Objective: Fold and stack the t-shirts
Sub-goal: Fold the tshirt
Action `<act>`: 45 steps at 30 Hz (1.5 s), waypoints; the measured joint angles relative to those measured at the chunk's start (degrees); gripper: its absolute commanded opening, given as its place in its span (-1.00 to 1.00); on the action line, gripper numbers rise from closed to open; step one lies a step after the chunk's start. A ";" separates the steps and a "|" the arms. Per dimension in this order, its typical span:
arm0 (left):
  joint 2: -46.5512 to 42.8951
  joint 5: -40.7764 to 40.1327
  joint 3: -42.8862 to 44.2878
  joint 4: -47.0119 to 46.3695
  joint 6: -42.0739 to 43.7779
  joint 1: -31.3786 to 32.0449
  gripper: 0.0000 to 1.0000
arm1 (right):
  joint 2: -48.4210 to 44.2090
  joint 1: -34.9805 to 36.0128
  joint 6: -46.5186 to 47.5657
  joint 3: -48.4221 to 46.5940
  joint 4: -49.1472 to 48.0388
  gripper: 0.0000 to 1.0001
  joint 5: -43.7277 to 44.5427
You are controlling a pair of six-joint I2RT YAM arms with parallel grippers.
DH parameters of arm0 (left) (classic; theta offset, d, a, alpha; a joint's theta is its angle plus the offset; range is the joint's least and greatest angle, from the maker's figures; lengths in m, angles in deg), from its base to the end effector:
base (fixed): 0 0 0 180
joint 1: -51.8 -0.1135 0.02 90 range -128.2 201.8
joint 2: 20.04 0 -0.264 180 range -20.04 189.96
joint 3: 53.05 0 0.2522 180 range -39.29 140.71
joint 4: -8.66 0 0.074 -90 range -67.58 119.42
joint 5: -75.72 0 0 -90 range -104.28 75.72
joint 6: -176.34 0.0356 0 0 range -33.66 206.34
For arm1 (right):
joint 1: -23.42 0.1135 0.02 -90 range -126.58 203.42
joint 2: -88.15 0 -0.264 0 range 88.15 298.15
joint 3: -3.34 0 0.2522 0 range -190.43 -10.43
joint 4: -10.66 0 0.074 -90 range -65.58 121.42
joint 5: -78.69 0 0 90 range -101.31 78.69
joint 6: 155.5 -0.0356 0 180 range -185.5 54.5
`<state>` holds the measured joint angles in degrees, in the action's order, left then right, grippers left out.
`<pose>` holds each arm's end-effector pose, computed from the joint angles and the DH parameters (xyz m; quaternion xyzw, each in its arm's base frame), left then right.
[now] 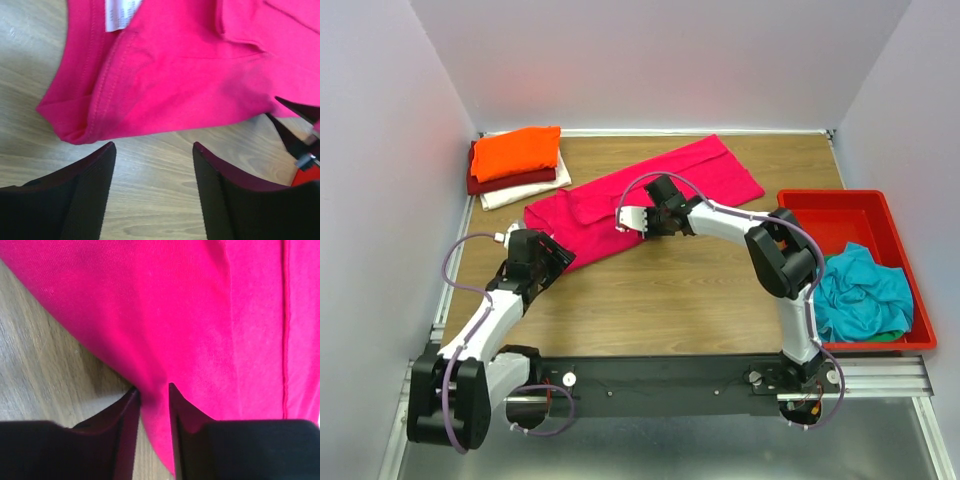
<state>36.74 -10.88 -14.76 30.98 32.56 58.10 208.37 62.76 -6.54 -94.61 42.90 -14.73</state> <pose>0.1960 -0.0238 0.1828 -0.3546 0.8369 -0.2316 0.3466 0.3466 0.2868 0.1569 -0.7261 0.6158 -0.0239 0.3050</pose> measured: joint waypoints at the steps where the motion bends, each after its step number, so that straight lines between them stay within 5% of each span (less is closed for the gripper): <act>1: 1.18 -0.57 -0.02 -0.26 -0.37 -0.04 0.31 | 0.00 0.00 -0.26 0.33 -0.35 -0.52 0.00; 7: 3.61 -2.71 -2.23 -2.89 -2.34 -2.47 0.21 | -0.31 0.07 -0.68 1.84 -1.70 -0.85 0.04; 18: 8.31 -2.12 -3.21 -8.04 -2.93 -13.09 0.15 | -8.83 4.96 -1.70 14.29 -4.07 -0.88 -0.02; 24: 7.15 -2.99 -1.77 -5.20 -0.85 -15.34 0.15 | -14.82 15.41 -5.88 21.66 -2.89 -0.55 1.73; 31: 5.18 -5.66 4.17 -1.57 3.80 -16.35 0.22 | -16.09 27.34 -12.72 19.23 5.64 0.10 -2.97; 38: -0.04 -6.78 10.88 1.38 11.32 -17.20 0.46 | -18.08 24.94 -14.25 12.31 16.46 0.31 -4.37; 45: -7.37 -1.84 15.04 0.28 21.49 -17.22 0.60 | -19.06 11.23 -16.46 5.33 18.67 0.32 -9.09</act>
<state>29.37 -12.72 0.28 31.26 54.05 40.88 189.31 73.99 -23.00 -89.27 61.57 -23.82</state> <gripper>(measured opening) 0.783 0.660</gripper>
